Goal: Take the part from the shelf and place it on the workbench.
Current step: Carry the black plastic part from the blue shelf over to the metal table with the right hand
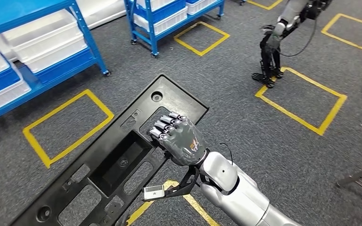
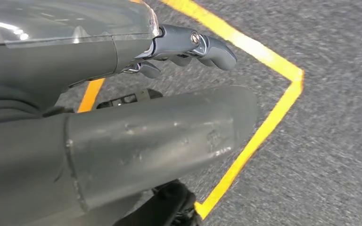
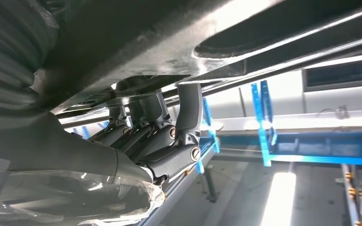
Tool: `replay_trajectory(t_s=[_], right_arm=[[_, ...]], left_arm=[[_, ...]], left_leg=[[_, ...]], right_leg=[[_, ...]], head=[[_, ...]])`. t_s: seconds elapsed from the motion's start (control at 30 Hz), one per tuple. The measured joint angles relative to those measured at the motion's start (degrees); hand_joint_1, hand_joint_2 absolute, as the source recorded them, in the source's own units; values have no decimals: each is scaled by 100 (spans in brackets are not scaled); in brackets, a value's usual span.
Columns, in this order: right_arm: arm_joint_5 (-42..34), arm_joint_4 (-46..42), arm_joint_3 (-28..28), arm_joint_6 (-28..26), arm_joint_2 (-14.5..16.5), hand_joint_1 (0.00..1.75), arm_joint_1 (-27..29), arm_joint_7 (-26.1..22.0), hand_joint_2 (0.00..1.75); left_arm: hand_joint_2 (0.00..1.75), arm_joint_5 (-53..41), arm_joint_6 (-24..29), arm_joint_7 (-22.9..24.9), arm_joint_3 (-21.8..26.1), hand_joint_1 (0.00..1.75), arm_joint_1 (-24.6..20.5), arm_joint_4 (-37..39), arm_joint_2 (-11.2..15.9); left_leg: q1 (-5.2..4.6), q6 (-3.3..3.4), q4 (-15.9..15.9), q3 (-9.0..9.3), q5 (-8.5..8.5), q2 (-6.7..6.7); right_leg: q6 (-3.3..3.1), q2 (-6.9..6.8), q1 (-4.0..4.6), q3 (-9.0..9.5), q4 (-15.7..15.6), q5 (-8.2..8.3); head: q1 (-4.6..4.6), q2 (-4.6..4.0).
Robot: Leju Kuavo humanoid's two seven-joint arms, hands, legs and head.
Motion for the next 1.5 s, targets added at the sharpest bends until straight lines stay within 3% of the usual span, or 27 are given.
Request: replay_trajectory(t_s=[0.07,0.13,0.2,0.27,0.33,0.4,0.43,0.47,0.53,0.6,0.63,0.7,0.77,0.8,0.87,0.93,0.97,1.0,1.07,1.1,1.17,1.23,1.3,1.37,1.4,1.47,1.5], right_arm=[[13,-3,0,-1,1,175,-9,-2,175],[23,-15,0,-7,-1,175,-16,-4,175],[28,-34,0,-14,-9,175,-16,-7,175],[28,-50,-1,-15,-25,175,-21,-7,175],[28,-61,-2,-15,-34,175,-28,-1,175],[28,-61,-2,-14,-42,175,-19,4,175],[31,-56,-2,-14,-50,175,-12,4,175],[35,-52,-3,-14,-58,175,-7,5,175],[51,-47,-7,-14,-69,175,-11,6,175],[73,-50,-13,-14,-68,175,-19,6,175],[83,-52,-16,-14,-67,175,-22,6,175],[93,-61,-20,-15,-66,175,-26,7,175],[97,-73,-24,-16,-67,175,-30,7,175],[97,-78,-26,-16,-64,175,-36,7,175],[98,-80,-28,-16,-61,175,-44,7,175],[100,-80,-28,-16,-60,175,-40,7,175],[102,-79,-28,-16,-61,175,-38,7,175],[106,-80,-28,-16,-61,175,-37,7,175],[114,-84,-30,-16,-61,175,-40,7,175],[117,-86,-31,-17,-61,175,-41,7,175],[120,-90,-34,-19,-61,175,-39,7,175],[123,-96,-54,-22,-64,175,-32,7,175],[126,-103,-80,-22,-73,175,-36,11,175],[126,-110,-92,-22,-79,175,-42,19,175],[126,-111,-93,-22,-81,175,-37,22,175],[127,-110,-95,-22,-92,175,-19,22,175],[127,-110,-96,-22,-97,175,-15,22,175]], left_arm=[[0,51,-69,-93,4,0,-9,0,5],[0,77,-130,-191,7,0,-12,0,11],[0,91,-168,-259,7,0,-20,0,6],[0,102,-181,-293,7,0,-38,0,-6],[0,120,-186,-313,8,0,-42,0,-9],[0,131,-188,-319,9,0,-29,0,-5],[0,132,-188,-319,9,0,-25,0,-4],[0,132,-186,-318,9,0,-24,0,-3],[0,132,-179,-317,9,0,-29,0,-3],[0,132,-172,-317,9,0,-40,0,-1],[0,132,-170,-317,9,0,-46,0,0],[0,133,-168,-317,8,0,-56,0,-3],[0,134,-163,-318,8,0,-67,0,-11],[0,134,-160,-319,9,0,-70,0,-14],[0,133,-153,-319,9,0,-59,0,-14],[0,132,-146,-319,9,0,-40,0,-14],[0,132,-139,-319,9,0,-37,0,-13],[0,132,-129,-319,9,0,-37,0,-13],[0,134,-107,-319,8,0,-45,0,-9],[0,135,-97,-320,9,0,-49,0,-6],[0,136,-82,-321,8,0,-52,0,-2],[0,139,-75,-323,6,0,-59,0,-13],[0,143,-70,-327,5,0,-73,0,-26],[0,145,-69,-329,5,0,-69,0,-28],[0,145,-69,-328,5,0,-61,0,-27],[0,145,-70,-328,5,0,-50,0,-24],[0,145,-70,-328,5,0,-50,0,-25]], left_leg=[[11,50,-690,317,282,-274],[3,85,-950,421,312,-435],[0,138,-1027,440,361,-333],[17,215,-1141,481,437,-183],[8,259,-1194,495,473,-20],[-5,267,-1189,481,470,144],[-6,264,-1185,475,466,224],[-4,256,-1177,470,458,302],[-1,216,-1136,465,421,434],[-25,146,-1072,456,367,530],[-35,111,-1052,456,347,571],[-28,45,-1050,476,323,664],[2,-15,-925,447,195,558],[13,-31,-717,361,53,431],[19,-37,17,25,-310,178],[14,-19,581,-269,-447,97],[9,4,572,-288,-351,81],[2,38,330,-198,-151,46],[-11,119,-440,120,264,-189],[-16,145,-751,254,377,-314],[-33,167,-969,349,397,-416],[-24,192,-1059,383,443,-288],[-2,242,-1185,430,515,-138],[-10,272,-1238,445,541,8],[-14,276,-1237,441,538,91],[-9,267,-1226,435,522,252],[-4,254,-1215,436,510,327]], right_leg=[[27,135,-5,-24,29,9],[101,254,-34,-83,29,49],[190,345,-57,-122,0,97],[242,150,-32,-204,137,-10],[271,-180,-17,-467,690,-342],[307,-304,-42,-763,1328,-613],[325,-330,-58,-808,1446,-618],[342,-360,-77,-737,1349,-523],[361,-534,-97,-338,663,-221],[314,-689,-72,-34,109,-68],[276,-709,-49,3,22,-75],[189,-582,-25,-7,21,-65],[112,-469,-33,6,-12,-42],[79,-417,-45,15,-28,-29],[40,-301,-38,14,-30,-21],[26,-156,-10,13,-23,-18],[23,-78,4,16,-18,-18],[23,1,12,21,-11,-17],[31,146,17,21,5,-16],[47,213,9,6,12,-8],[106,333,-20,-40,5,25],[176,389,-37,-71,-16,52],[228,134,-6,-168,179,-103],[273,-202,0,-439,778,-458],[299,-275,-17,-601,1128,-615],[345,-342,-59,-711,1402,-649],[364,-379,-80,-606,1231,-520]], head=[[2,0],[1,0],[0,0],[3,0],[4,0],[4,0],[3,0],[4,0],[4,0],[4,0],[3,0],[2,0],[1,0],[0,0],[0,0],[1,0],[1,0],[1,0],[2,0],[1,0],[1,0],[2,0],[4,0],[4,0],[3,0],[4,0],[5,0]])
